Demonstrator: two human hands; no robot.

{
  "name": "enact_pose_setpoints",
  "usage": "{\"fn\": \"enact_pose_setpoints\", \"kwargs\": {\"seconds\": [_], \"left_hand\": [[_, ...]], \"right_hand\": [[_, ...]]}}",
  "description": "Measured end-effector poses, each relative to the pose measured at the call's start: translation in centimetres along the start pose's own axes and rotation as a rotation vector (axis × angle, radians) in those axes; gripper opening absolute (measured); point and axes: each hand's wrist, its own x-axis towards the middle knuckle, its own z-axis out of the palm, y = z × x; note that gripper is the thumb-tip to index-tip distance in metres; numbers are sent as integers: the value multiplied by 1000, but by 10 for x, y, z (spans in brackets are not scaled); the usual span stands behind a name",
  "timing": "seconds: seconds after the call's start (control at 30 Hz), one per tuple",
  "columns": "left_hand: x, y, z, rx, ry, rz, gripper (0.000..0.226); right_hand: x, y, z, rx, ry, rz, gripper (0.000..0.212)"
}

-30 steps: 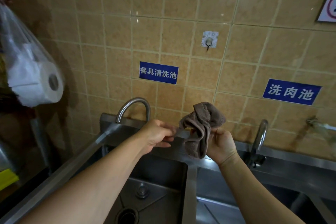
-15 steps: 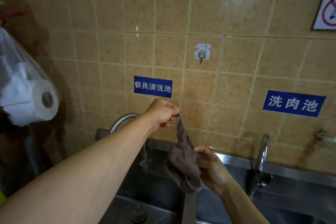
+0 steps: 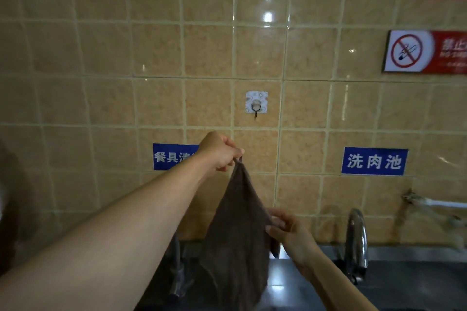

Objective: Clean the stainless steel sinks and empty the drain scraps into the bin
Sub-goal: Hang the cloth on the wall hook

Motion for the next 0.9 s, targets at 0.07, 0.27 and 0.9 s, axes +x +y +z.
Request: {"fn": "enact_pose_setpoints", "kwargs": {"seconds": [0.07,0.27,0.9], "left_hand": [[14,0,-7,-22,-20,21,9],[52,-4,-17,-153,-122,12,10],[178,29,45,54,147,271,22]], "right_hand": [[7,-4,4,-57,48,-6,18],[25,-8,8,-143,167,-38,16],[135,-31,-40,-76,330,-105,27]]}}
